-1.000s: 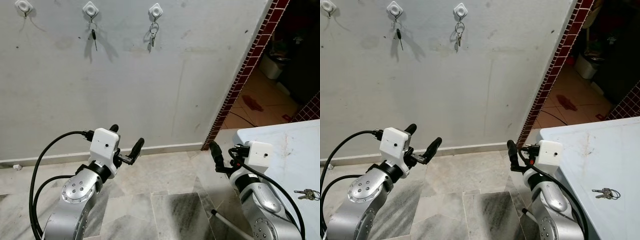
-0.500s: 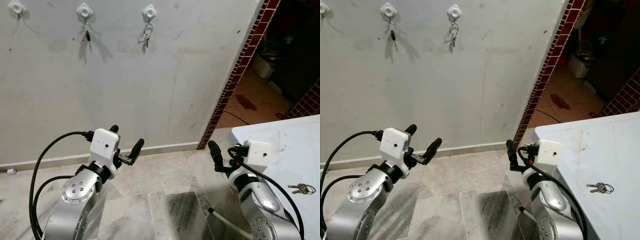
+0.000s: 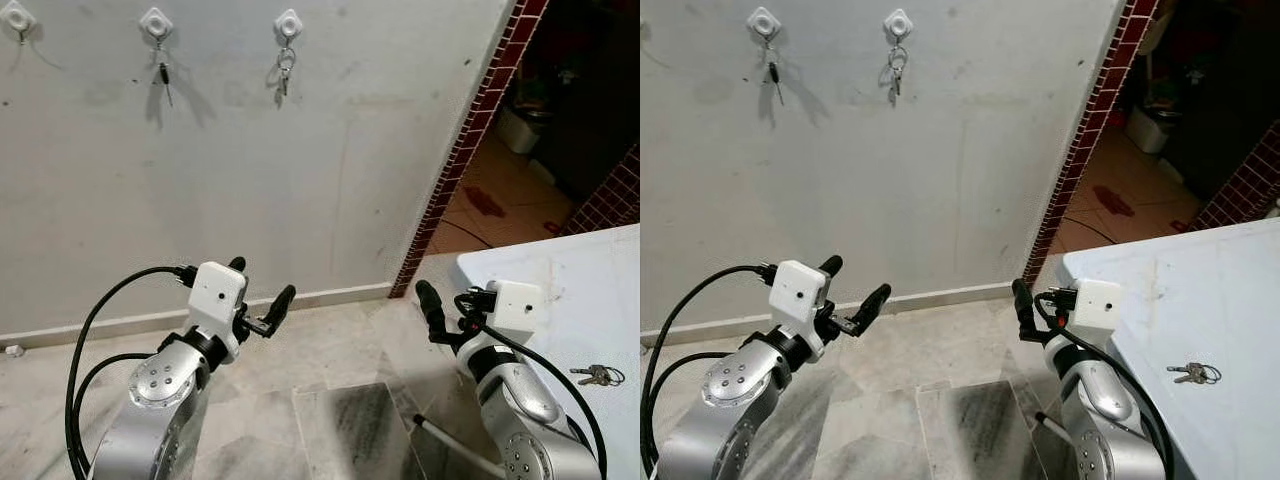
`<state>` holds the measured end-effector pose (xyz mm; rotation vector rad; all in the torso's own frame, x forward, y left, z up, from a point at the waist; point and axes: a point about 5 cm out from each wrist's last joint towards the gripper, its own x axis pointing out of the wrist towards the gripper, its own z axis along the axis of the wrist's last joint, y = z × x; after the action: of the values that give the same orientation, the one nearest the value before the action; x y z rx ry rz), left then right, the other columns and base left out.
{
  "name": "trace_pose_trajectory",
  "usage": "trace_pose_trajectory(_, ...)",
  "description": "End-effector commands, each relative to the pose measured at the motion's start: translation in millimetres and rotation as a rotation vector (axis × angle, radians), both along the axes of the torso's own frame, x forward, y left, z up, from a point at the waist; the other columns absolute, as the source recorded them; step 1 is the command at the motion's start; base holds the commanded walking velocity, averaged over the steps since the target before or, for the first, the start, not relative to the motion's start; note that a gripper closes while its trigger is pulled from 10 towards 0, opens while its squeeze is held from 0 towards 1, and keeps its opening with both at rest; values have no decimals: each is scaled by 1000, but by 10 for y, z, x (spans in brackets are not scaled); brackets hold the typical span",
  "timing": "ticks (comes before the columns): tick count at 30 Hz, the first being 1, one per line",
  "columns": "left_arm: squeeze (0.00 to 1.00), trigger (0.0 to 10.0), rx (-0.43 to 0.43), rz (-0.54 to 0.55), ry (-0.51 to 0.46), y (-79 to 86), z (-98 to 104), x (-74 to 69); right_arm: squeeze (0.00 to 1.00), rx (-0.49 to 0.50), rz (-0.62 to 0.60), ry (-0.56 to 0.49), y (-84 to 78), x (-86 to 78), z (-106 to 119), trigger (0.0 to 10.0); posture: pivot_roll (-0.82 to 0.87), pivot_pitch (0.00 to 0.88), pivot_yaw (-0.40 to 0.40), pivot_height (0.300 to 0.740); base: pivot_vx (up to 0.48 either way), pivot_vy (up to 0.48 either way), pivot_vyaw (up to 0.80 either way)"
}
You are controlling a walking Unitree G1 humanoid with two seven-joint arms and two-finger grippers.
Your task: Hang keys on a hook
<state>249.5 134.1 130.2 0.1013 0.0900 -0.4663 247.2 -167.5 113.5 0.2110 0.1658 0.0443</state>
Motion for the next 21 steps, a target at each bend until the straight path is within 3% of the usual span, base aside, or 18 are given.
trace_pose_trajectory(1, 0, 10000, -3, -12, 16, -14, -17, -5, 0, -8, -8, 7, -15, 10, -1, 10000, 135, 27, -77, 740, 0, 0, -775)
trace_pose_trajectory(6, 0, 10000, -7, -20, 16, -21, -14, -10, 0, -8, -10, -2, -15, 2, 6, 10000, 132, 30, -75, 740, 0, -54, -752)
trace_pose_trajectory(21, 0, 10000, -15, -25, 14, -36, -5, 5, 0, -30, -17, -20, -47, 13, 32, 10000, 124, 37, -78, 740, 0, -293, 0)
